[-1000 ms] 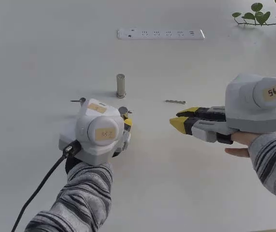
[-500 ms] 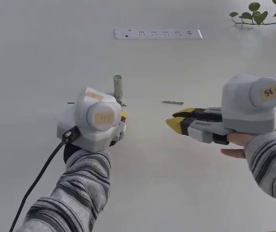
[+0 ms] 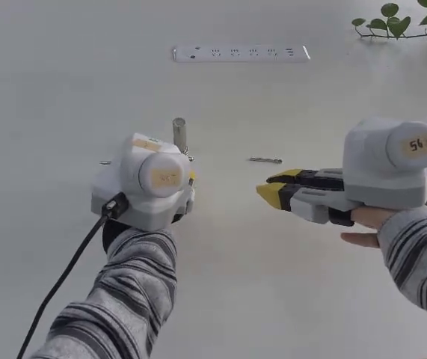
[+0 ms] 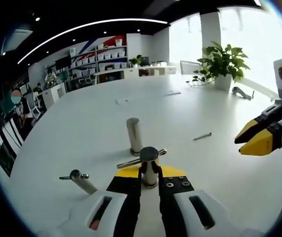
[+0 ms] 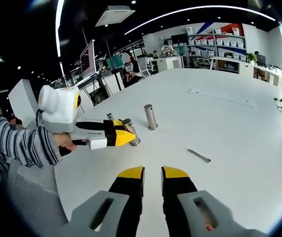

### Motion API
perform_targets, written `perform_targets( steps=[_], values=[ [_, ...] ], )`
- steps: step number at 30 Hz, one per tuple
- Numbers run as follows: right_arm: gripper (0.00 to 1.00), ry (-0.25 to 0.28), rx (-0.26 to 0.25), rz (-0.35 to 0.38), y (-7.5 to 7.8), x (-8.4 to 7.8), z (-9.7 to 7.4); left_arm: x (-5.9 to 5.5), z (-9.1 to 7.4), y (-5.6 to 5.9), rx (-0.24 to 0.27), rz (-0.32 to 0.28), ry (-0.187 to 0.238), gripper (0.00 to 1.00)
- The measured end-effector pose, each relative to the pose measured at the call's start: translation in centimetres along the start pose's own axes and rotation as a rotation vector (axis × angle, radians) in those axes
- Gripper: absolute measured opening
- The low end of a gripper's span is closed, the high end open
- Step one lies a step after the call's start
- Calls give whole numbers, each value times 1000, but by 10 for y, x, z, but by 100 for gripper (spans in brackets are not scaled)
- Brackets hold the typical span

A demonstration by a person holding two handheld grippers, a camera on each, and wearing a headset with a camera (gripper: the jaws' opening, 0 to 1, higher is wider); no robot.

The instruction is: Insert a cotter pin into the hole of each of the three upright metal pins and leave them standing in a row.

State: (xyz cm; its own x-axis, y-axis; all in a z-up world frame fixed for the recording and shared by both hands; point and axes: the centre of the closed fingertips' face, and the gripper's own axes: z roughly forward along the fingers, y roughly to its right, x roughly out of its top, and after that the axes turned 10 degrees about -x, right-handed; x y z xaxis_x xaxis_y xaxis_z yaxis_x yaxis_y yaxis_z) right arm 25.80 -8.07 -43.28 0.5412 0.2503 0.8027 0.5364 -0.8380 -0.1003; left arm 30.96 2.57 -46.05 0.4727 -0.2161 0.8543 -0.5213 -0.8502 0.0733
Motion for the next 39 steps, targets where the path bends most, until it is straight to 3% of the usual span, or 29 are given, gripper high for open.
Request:
perform_targets(
  steps=[19,21,28,39],
  values=[
    [14,12,-9,-7,-1,4,-1,-2,-1,0,3,-40,16,10],
    [15,22,-10,-4,-1,6,-1,-5,-1,2,-8,-73,10,13],
    [17,41,-8,-1,0,16,-1,-12,-8,6,-34,-104,19,23],
    [23,59,9,-24,2,36,14,-21,-38,5,-46,-88,36,40]
  ],
)
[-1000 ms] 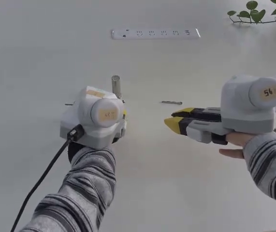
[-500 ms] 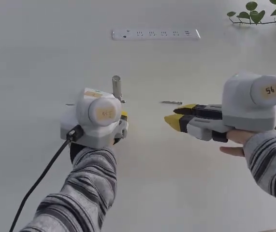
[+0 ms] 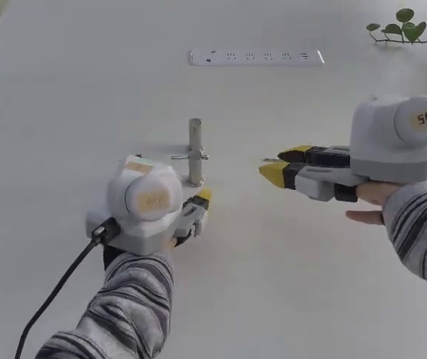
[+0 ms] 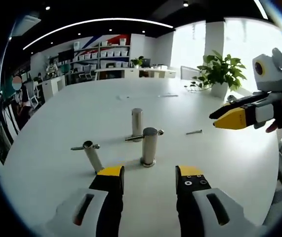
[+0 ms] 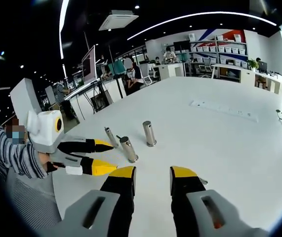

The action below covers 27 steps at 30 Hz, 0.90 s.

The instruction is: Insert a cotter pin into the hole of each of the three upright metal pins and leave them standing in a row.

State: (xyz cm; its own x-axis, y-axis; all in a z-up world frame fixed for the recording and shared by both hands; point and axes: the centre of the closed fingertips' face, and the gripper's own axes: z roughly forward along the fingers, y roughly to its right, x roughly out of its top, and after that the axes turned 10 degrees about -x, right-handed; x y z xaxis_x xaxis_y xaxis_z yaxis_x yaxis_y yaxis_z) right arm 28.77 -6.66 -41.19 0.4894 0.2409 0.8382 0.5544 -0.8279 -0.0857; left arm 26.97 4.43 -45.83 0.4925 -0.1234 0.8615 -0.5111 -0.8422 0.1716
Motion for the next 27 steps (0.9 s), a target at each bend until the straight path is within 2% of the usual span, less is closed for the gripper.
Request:
perform_targets(
  steps=[5,13,15,27],
  values=[
    [26,11,16,-22,6,14,16,7,-12,0,-7,13,22,49],
    [30,21,50,-36,-1,33,37,17,-24,3,-37,19,45,66],
    [30,21,61,-35,1,37,46,17,-27,4,-47,27,47,70],
    [32,5,92,-64,-12,48,83,24,-46,-1,-64,41,63,89]
  ],
)
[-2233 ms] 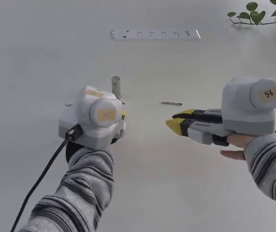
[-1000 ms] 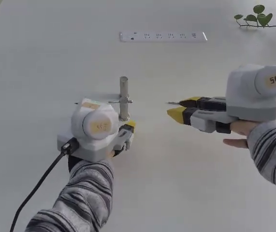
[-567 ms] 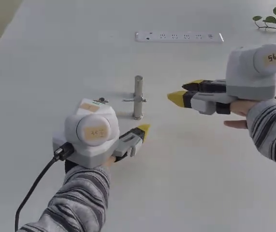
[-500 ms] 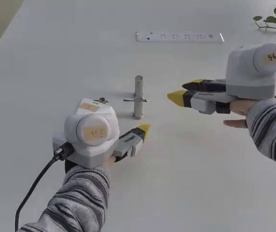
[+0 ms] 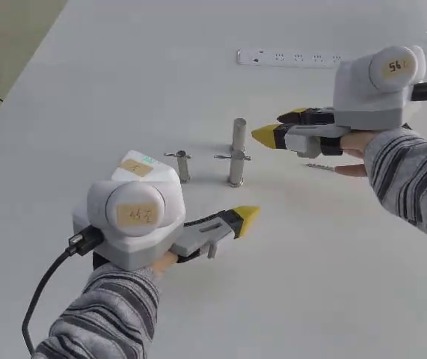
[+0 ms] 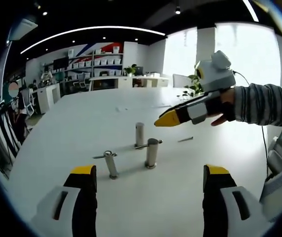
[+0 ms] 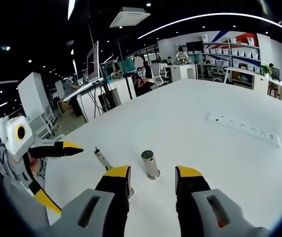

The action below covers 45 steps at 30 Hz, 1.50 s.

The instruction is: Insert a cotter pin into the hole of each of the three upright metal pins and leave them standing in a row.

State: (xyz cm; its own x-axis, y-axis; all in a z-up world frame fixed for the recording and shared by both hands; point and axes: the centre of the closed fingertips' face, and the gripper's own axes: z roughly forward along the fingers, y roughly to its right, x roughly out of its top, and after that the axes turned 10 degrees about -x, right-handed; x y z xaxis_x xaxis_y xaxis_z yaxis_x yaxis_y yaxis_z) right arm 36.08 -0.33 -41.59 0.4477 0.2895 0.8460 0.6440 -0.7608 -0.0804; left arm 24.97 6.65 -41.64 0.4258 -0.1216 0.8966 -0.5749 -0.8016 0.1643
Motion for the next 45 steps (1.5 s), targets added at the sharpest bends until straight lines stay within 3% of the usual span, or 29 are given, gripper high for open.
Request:
perform_targets(
  steps=[5,10,21,26,29,35,45],
  values=[
    [30,-22,21,-55,-7,-3,16,1,-4,-5,6,6,-3,98],
    [25,-21,47,-56,-12,-2,30,1,-11,-9,4,28,-6,99],
    [11,-24,74,-70,-20,-6,42,1,-24,-18,7,29,-8,99],
    [10,-22,74,-66,-22,-6,44,2,-29,-19,9,26,1,99],
    [10,-18,69,-103,-23,-6,43,2,-30,-18,5,27,1,99],
    [8,-22,58,-197,-16,-6,43,4,-28,-11,-14,98,-22,99],
    [8,-51,33,-257,-4,-18,20,8,-27,-9,-24,105,-4,99]
  ],
)
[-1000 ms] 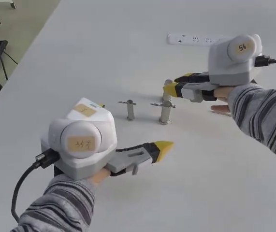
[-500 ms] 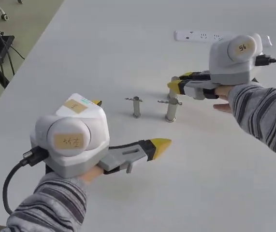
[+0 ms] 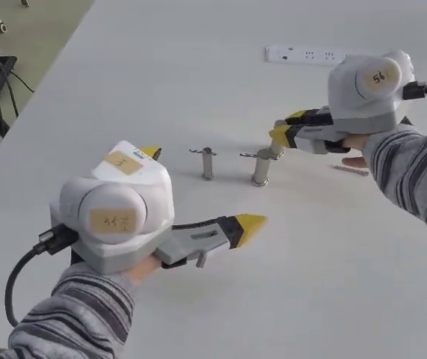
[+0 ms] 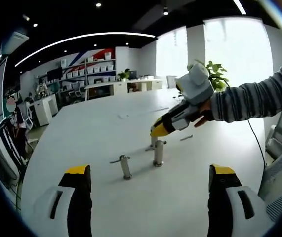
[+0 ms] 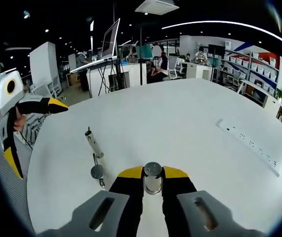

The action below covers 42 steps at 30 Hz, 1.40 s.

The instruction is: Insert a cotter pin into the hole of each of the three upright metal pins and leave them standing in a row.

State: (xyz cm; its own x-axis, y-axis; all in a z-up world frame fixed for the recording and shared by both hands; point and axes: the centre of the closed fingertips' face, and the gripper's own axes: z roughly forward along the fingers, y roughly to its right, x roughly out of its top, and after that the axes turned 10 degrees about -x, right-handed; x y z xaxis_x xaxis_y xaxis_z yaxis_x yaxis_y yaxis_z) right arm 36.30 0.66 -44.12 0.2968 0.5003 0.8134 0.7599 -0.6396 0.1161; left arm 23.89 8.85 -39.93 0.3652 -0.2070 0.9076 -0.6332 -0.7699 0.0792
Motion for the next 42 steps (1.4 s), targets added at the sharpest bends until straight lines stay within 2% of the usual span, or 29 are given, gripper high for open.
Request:
perform_targets(
  steps=[5,8,13,18,22,29,34,42],
  values=[
    [8,-13,-5,-11,1,-10,-17,0,-2,0,-8,-2,-2,99],
    [8,-19,2,-4,3,-15,-25,3,-4,1,-14,-9,20,99],
    [8,-34,10,-22,-5,-24,-39,4,-7,3,-18,-8,28,99],
    [8,-43,22,-19,-20,-30,-52,3,-9,5,-18,-10,29,99],
    [8,-50,4,9,-25,-31,-55,2,-12,7,-19,-8,30,98],
    [8,-36,-22,33,-45,-29,-66,3,-16,8,-18,-14,39,97],
    [8,-28,-20,30,-56,-26,-67,4,-17,9,-23,-12,39,97],
    [8,-24,-18,51,-65,-28,-64,5,-18,8,-23,-17,42,96]
  ],
)
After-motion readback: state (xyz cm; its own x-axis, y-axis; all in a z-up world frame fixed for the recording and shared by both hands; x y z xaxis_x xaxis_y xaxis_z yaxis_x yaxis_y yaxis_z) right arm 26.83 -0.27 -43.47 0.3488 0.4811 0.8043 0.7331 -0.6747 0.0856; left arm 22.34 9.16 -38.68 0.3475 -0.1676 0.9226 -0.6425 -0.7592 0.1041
